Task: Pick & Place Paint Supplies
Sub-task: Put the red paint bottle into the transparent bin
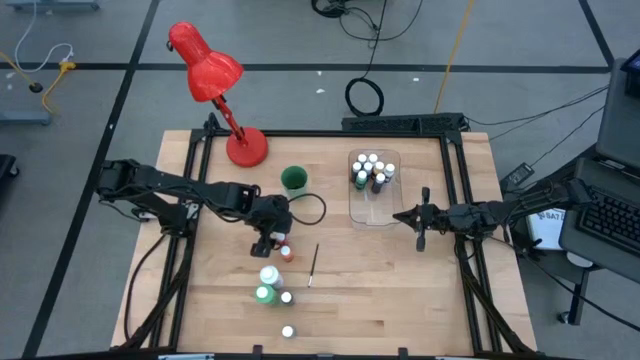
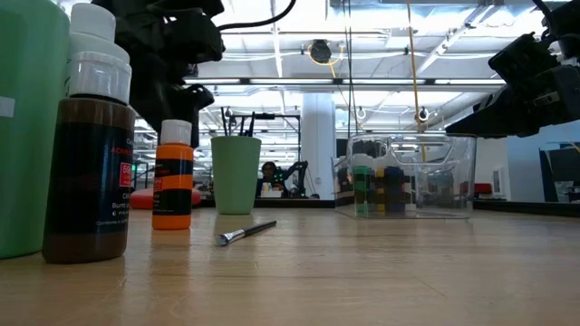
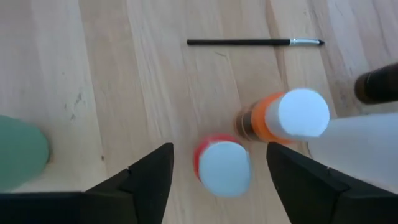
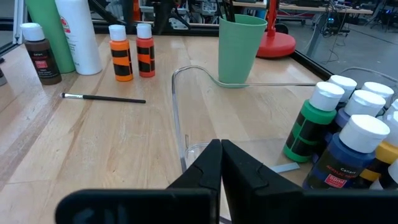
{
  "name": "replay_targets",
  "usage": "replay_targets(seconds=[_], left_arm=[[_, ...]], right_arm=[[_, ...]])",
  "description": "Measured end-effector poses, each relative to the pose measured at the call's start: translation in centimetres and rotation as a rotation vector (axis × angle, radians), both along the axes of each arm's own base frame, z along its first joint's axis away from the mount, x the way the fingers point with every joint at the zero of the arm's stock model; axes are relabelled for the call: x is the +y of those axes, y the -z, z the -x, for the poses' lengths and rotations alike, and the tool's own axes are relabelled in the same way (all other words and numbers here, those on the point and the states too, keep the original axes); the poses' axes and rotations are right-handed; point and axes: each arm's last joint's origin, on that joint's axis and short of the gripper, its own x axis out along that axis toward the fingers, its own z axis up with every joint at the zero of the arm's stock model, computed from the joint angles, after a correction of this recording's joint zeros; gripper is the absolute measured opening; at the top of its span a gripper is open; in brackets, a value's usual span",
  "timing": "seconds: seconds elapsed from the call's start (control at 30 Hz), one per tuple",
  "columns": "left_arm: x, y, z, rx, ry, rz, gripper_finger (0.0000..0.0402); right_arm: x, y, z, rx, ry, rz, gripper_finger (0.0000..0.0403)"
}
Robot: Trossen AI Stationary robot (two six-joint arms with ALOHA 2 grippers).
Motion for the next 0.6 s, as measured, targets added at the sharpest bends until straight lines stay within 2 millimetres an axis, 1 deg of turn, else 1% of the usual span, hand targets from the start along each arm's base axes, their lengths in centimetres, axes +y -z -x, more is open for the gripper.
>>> replay_targets(seconds=[0.33,0.43,0.53,0.6], left_arm=[[0.05,0.07,0.13,0.014,0.005,-0.007,0.0181],[0.05,0.07,0.13,0.008,0.029,-0.036,0.0143],[0.06,-0.06,0.12,0.007,0.057,-0.056,0.0093],[0.10,-0.24,0.21,0.026,0.052,-0.070,0.0092]], right_arm=[[0.00,0.00,0.00,0.000,0.000,0.000,0.0004],[0.00,-0.01,0.00,0.000,0.000,0.000,0.0004],[0.00,0.00,0.00,0.000,0.000,0.000,0.0004],[0.00,0.00,0.00,0.000,0.000,0.000,0.0004]])
